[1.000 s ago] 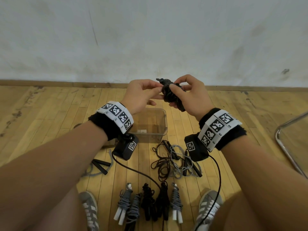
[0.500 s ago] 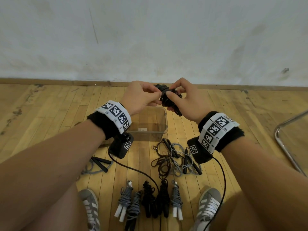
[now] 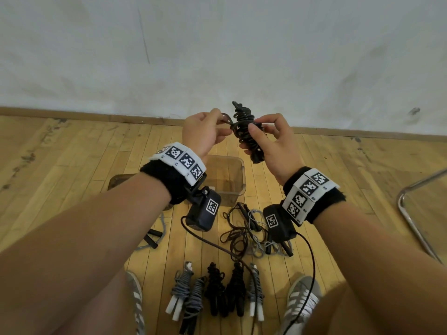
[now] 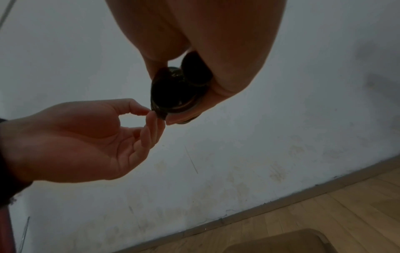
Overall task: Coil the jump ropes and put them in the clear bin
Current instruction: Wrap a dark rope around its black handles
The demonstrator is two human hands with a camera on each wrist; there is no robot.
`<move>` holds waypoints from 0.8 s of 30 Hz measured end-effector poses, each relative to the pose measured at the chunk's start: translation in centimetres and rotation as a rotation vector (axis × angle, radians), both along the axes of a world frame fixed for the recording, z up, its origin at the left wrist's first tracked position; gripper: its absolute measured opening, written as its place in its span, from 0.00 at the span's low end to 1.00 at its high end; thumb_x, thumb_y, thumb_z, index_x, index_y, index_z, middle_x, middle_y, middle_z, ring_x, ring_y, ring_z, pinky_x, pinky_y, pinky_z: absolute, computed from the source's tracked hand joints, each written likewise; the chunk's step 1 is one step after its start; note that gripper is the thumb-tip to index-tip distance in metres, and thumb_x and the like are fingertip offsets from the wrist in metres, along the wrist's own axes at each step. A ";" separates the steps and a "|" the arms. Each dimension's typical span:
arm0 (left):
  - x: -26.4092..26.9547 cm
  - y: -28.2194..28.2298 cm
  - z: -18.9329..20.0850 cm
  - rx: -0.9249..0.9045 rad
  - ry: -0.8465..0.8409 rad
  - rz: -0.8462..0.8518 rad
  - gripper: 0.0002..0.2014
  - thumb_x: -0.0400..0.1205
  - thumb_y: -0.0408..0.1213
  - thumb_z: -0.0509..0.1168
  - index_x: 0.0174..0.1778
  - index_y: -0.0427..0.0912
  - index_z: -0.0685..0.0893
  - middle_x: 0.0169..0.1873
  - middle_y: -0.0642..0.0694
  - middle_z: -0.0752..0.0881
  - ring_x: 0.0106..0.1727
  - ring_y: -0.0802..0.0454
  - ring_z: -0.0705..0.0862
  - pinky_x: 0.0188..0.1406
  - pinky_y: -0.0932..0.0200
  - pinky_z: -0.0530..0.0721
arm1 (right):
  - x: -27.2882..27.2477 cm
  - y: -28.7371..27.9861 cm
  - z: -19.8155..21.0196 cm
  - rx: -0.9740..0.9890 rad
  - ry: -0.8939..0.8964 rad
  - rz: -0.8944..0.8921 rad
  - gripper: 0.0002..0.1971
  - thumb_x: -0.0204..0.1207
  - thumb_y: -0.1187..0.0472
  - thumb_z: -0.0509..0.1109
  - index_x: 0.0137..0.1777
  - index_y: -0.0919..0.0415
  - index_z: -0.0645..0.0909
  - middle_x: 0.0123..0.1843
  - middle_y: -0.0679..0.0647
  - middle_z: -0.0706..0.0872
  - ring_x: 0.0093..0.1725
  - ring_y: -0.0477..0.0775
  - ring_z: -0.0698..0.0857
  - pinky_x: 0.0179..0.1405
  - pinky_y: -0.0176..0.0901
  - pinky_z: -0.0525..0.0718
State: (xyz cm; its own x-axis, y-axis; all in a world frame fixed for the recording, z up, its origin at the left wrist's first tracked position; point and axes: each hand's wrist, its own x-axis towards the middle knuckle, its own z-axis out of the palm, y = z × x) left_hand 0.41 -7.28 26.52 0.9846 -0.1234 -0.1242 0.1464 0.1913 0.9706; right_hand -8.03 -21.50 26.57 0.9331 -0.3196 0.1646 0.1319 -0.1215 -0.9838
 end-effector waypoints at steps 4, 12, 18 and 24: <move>0.0 0.5 -0.1 0.037 -0.020 -0.158 0.08 0.86 0.39 0.68 0.56 0.38 0.86 0.52 0.43 0.93 0.48 0.52 0.92 0.45 0.58 0.87 | 0.1 -0.2 0.0 -0.012 0.025 0.009 0.13 0.85 0.60 0.72 0.65 0.61 0.76 0.60 0.63 0.85 0.43 0.60 0.94 0.37 0.44 0.91; -0.6 0.5 -1.0 0.009 0.003 -0.279 0.19 0.87 0.48 0.70 0.64 0.36 0.87 0.56 0.41 0.93 0.52 0.46 0.94 0.52 0.54 0.92 | 0.7 0.1 -1.1 -0.054 0.081 0.010 0.22 0.82 0.55 0.72 0.74 0.48 0.72 0.63 0.61 0.85 0.55 0.60 0.91 0.43 0.56 0.93; -0.6 1.0 -1.4 0.189 -0.141 -0.216 0.18 0.85 0.49 0.72 0.61 0.38 0.89 0.52 0.44 0.93 0.49 0.50 0.94 0.41 0.60 0.91 | 0.5 0.1 -1.2 -0.424 0.097 0.048 0.28 0.77 0.53 0.79 0.76 0.45 0.74 0.63 0.48 0.86 0.60 0.46 0.87 0.59 0.48 0.89; 0.0 1.9 -1.0 0.279 -0.153 -0.256 0.19 0.86 0.53 0.69 0.62 0.42 0.89 0.54 0.47 0.93 0.53 0.51 0.93 0.42 0.56 0.92 | 1.0 0.3 -0.9 -0.432 0.128 0.038 0.29 0.75 0.49 0.81 0.74 0.44 0.75 0.59 0.47 0.86 0.53 0.46 0.89 0.50 0.43 0.92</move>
